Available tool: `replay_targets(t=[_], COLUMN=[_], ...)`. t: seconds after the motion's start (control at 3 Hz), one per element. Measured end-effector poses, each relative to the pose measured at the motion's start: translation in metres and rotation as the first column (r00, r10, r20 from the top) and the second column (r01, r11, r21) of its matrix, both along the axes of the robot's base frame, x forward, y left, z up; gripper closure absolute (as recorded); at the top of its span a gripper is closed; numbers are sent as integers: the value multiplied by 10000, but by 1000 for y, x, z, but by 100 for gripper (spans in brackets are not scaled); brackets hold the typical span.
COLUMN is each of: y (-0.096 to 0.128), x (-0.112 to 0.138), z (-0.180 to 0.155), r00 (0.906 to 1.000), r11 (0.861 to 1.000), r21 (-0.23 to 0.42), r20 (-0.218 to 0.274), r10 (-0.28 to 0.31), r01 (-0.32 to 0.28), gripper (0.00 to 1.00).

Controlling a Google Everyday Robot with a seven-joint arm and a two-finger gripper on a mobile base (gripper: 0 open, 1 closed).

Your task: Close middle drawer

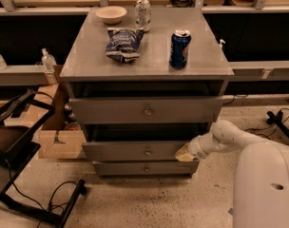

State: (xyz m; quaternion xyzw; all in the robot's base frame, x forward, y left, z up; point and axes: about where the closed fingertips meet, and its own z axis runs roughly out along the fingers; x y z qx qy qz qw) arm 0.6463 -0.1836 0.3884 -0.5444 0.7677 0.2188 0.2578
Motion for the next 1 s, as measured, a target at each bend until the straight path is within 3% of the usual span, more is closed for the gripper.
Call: replay_targets(t=[0.67, 1.0], y=[-7, -7], x=[36, 36], z=[-7, -7], r00=[9997, 9997], r11=[9998, 9998], r21=[-13, -13], r20=[-149, -150], r10=[-182, -182], r01=[182, 182], gripper=[100, 100])
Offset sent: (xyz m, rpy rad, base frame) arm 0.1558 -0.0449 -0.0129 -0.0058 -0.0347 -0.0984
